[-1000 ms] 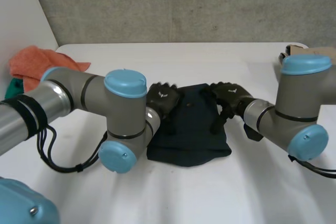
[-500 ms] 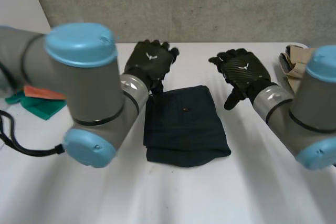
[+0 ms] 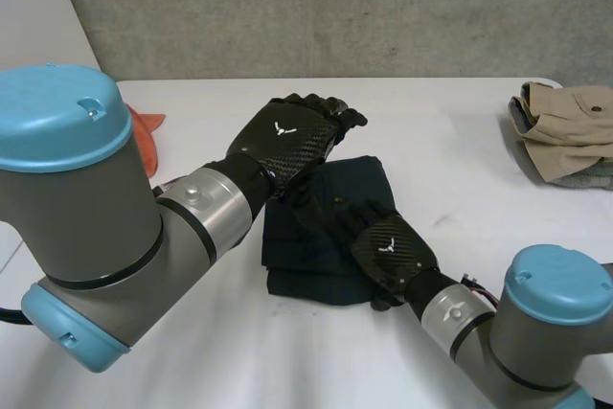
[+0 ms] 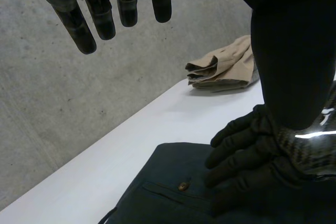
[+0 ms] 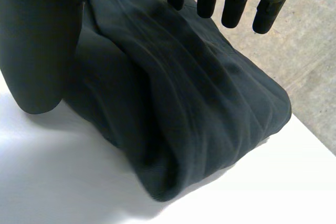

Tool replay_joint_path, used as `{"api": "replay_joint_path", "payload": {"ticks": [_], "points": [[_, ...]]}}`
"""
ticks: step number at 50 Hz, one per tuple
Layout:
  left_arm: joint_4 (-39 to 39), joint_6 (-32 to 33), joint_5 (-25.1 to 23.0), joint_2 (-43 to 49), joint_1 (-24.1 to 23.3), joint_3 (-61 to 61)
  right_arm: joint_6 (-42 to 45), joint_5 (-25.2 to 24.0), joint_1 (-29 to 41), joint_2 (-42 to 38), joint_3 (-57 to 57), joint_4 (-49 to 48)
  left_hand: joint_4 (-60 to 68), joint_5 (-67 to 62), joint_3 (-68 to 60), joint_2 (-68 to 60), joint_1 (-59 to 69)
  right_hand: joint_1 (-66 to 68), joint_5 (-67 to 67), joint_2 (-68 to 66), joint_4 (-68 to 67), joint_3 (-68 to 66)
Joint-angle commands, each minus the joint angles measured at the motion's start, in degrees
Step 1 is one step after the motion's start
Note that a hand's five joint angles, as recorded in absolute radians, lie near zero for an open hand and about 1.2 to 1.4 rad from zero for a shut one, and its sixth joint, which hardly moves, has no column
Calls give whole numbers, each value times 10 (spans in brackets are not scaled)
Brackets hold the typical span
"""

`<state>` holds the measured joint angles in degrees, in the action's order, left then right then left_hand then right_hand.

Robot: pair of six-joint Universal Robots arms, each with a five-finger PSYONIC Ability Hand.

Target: Fold the laundry.

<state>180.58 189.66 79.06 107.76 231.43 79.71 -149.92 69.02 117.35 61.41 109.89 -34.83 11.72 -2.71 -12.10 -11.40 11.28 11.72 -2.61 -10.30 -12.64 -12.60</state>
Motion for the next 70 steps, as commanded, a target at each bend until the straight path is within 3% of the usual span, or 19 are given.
{"api": "replay_joint_path", "payload": {"ticks": [1, 16, 23, 27, 29, 38, 46, 54, 59, 65, 70], "points": [[6, 1, 3, 2, 0, -2, 11, 23, 3, -33, -34, -57, -12, 22, 16, 8, -7, 101, -92, -115, -92, -92], [13, 1, 3, 3, 3, 5, 2, 37, 10, -103, -139, -53, -12, 22, 16, 8, -7, 201, -192, -215, -191, -192], [13, -2, 3, 3, 3, 6, -24, 37, 18, -140, -217, 19, -10, 20, 14, 7, -6, 221, -212, -235, -211, -212], [13, -3, 2, 3, 3, 6, -31, 37, 18, -163, -264, 66, -10, 20, 14, 7, -6, 430, -422, -445, -421, -422], [13, -3, 2, 3, 3, 6, -33, 36, 18, -166, -279, 73, -8, 18, 12, 5, -4, 681, -672, -695, -672, -672], [14, -3, 0, -2, 4, 3, -44, 79, 14, -133, -317, 43, -7, 16, 10, 3, -2, 683, -674, -697, -674, -674], [14, -3, 0, -4, 4, -11, -88, 76, 3, -107, -382, 15, -7, 16, 10, 3, -2, 683, -674, -697, -674, -674], [29, -1, -2, -13, -5, -20, -95, 65, -91, -110, -484, -19, -13, 23, 17, 10, -9, 683, -674, -697, -674, -674], [40, 0, -17, -19, -18, -20, -143, 4, -180, -131, -557, -24, -15, 25, 19, 12, -11, 683, -674, -697, -674, -674], [41, 0, -89, -19, -24, -19, -249, -56, -279, -163, -619, -25, -15, 25, 19, 12, -11, 683, -674, -697, -674, -674], [40, -2, -108, -20, -24, -19, -330, -108, -366, -233, -683, -41, -13, 23, 17, 10, -9, 683, -674, -697, -674, -674]]}}
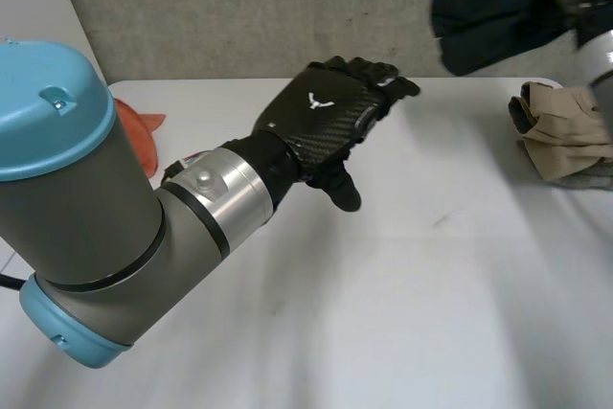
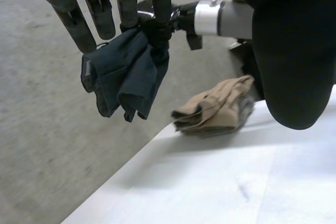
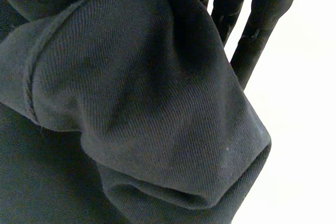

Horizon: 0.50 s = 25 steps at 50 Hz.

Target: Fold the laundry.

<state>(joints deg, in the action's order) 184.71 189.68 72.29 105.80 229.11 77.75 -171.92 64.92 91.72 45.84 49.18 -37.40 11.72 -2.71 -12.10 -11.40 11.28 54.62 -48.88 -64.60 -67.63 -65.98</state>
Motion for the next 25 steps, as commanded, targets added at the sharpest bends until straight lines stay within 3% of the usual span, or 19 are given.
{"api": "replay_joint_path", "payload": {"ticks": [1, 12, 19, 25], "points": [[-1, -2, -40, 1, -1, 0, -118, -76, -119, -92, -85, -21, -12, 22, 16, 8, -7, 254, -211, -154, -124, -140], [-1, -2, -40, 20, -1, 7, -187, -189, -233, -240, -105, -110, -8, 18, 12, 5, -4, 254, -211, -154, -124, -140], [-1, -4, -40, 23, 0, 7, -185, -254, -276, -270, -91, -112, -8, 18, 12, 5, -4, 254, -211, -154, -124, -140], [-1, -4, -40, 28, 0, 6, -182, -264, -277, -271, -77, -119, -8, 18, 12, 5, -4, 254, -211, -154, -124, -140]]}}
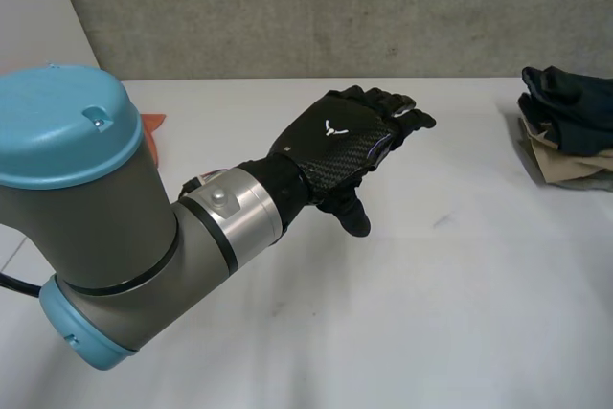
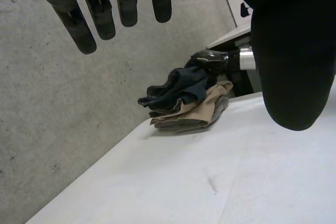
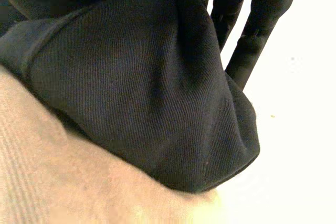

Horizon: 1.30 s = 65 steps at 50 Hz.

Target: Fold the laundry.

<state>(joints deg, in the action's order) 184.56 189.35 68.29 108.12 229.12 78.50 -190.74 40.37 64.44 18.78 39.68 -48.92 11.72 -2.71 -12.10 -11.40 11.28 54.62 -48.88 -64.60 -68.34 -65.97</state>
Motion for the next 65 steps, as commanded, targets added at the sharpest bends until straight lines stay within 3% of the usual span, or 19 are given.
{"api": "replay_joint_path", "payload": {"ticks": [1, 4, 5, 6, 7, 13, 21, 25, 26, 31, 35, 38, 42, 43, 47, 48, 51, 56, 65], "points": [[0, 0, 0, 7, 0, -3, 6, -17, -4, 0, 19, -4, -8, 18, 12, 5, -4, 254, -211, -154, -117, -140], [0, 1, 0, 9, 1, -5, 6, -4, 1, 8, 27, -2, -8, 18, 12, 5, -4, 229, -187, -130, -92, -116], [0, 1, 1, 10, 0, -5, 7, 3, 2, 12, 31, 1, -8, 18, 12, 5, -4, 58, -15, 42, 80, 56], [0, 1, 1, 10, 0, -5, 7, 22, 2, 27, 44, 7, -8, 18, 12, 5, -4, -310, 353, 410, 448, 424], [0, 1, 1, 9, 0, -6, 7, 36, 2, 41, 54, 12, -8, 18, 12, 5, -4, -446, 489, 546, 583, 560], [-1, 0, 1, 3, 1, -6, 27, 99, -4, 144, 131, 82, -12, 22, 16, 8, -7, -446, 489, 546, 583, 560], [-3, -2, 1, -13, -1, -5, 265, 138, -66, 250, 187, 300, -13, 23, 17, 10, -9, -446, 489, 546, 583, 560], [-3, -2, 2, -24, -2, -5, 415, 274, -98, 282, 183, 380, -13, 23, 17, 10, -9, -446, 489, 546, 583, 560], [-3, -2, 3, -28, -2, -5, 470, 336, -101, 295, 176, 384, -13, 23, 17, 10, -9, -446, 489, 546, 583, 560], [2, -1, 4, -48, 1, -10, 553, 468, -88, 338, 161, 331, -10, 20, 14, 7, -6, -446, 489, 546, 583, 560], [13, -3, 37, -63, 5, -26, 486, 460, -43, 396, 198, 253, -3, 13, 7, 0, 1, -446, 489, 546, 583, 560], [28, -3, 115, -70, 19, -43, 417, 434, -11, 483, 263, 209, -2, 11, 5, -2, 3, -446, 489, 546, 583, 560], [53, 7, 176, -71, 70, -59, 325, 353, 37, 574, 365, 167, 0, 10, 4, -3, 5, -446, 489, 546, 583, 560], [58, 8, 179, -70, 87, -62, 287, 307, 66, 610, 412, 152, 2, 8, 2, -5, 6, -446, 489, 546, 583, 560], [72, 31, 173, -62, 186, -64, 232, 189, 135, 675, 528, 116, 0, 10, 4, -3, 5, -446, 489, 546, 583, 560], [74, 45, 167, -46, 231, -64, 229, 172, 147, 685, 550, 111, 0, 10, 4, -3, 5, -446, 489, 546, 583, 560], [77, 73, 152, -6, 292, -69, 235, 115, 205, 709, 621, 112, 2, 8, 2, -5, 6, -446, 489, 546, 583, 560], [95, 170, 95, 117, 392, -105, 280, 109, 271, 714, 682, 170, 2, 8, 2, -5, 6, -446, 489, 546, 583, 560], [113, 291, 3, 309, 452, -216, 431, 155, 331, 645, 711, 298, 14, -4, -10, -17, 18, -446, 489, 546, 583, 560]]}}
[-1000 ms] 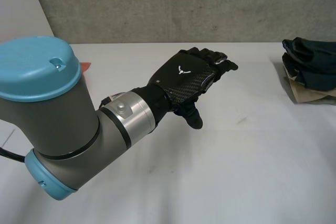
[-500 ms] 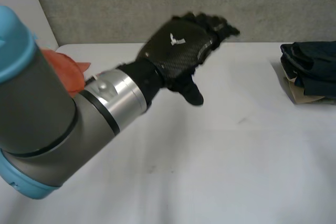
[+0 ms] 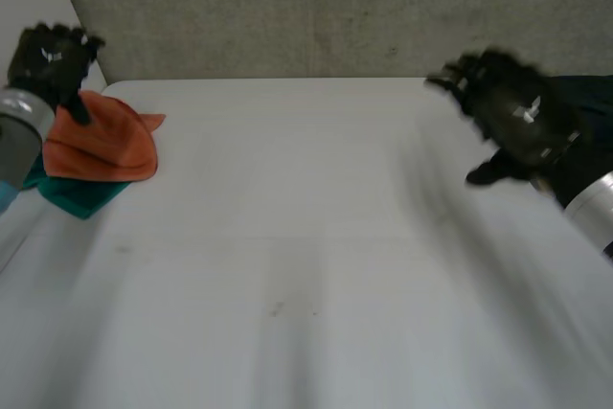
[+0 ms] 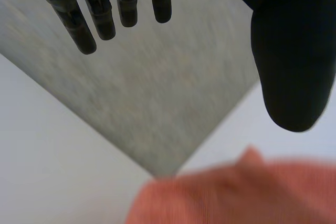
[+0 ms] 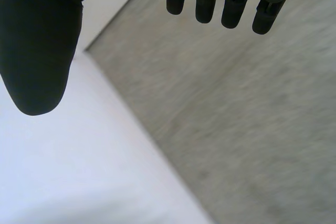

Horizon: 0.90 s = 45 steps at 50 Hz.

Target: Fold the laundry.

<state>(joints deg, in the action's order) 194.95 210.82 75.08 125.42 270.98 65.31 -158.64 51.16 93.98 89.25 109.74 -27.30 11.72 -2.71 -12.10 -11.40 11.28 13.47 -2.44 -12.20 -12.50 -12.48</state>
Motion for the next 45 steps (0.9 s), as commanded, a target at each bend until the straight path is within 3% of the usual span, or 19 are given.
{"api": "replay_joint_path", "payload": {"ticks": [1, 6, 16, 20, 23, 24, 29, 37, 40, 45], "points": [[10, 75, -69, 150, 36, -97, 120, 55, 39, -68, 12, 86, 15, -5, -11, -18, 20, -35, 24, 22, 25, 25], [10, 74, -81, 233, 43, -181, 147, 88, 41, -87, 36, 87, 72, -62, -69, -76, 77, -35, 24, 22, 25, 25], [4, 74, -75, 362, 44, -330, 145, 88, 38, -89, 55, 83, 151, -141, -148, -155, 156, -35, 24, 22, 25, 25], [4, 74, -77, 389, 44, -363, 145, 88, 34, -89, 57, 81, 311, -301, -307, -314, 315, -35, 24, 22, 25, 25], [8, 74, -69, 395, 39, -371, 145, 90, 34, -90, 57, 81, 682, -672, -678, -685, 686, -35, 24, 22, 25, 25], [10, 75, -64, 392, 36, -368, 145, 92, 34, -90, 57, 81, 683, -673, -679, -686, 687, -35, 24, 22, 25, 25], [49, 67, -4, 295, 3, -280, 145, 95, 33, -89, 57, 81, 683, -673, -679, -686, 687, -35, 24, 22, 25, 25], [195, -22, 6, 57, -77, -46, 144, 99, 33, -84, 55, 81, 683, -673, -679, -686, 687, -35, 24, 22, 25, 25], [205, -53, 7, 1, -107, 4, 144, 114, 33, -81, 53, 81, 683, -673, -679, -686, 687, -35, 24, 22, 25, 25], [169, -103, 5, -87, -206, 95, 141, 155, 32, -60, 50, 81, 683, -673, -679, -686, 687, -35, 24, 22, 25, 25]]}}
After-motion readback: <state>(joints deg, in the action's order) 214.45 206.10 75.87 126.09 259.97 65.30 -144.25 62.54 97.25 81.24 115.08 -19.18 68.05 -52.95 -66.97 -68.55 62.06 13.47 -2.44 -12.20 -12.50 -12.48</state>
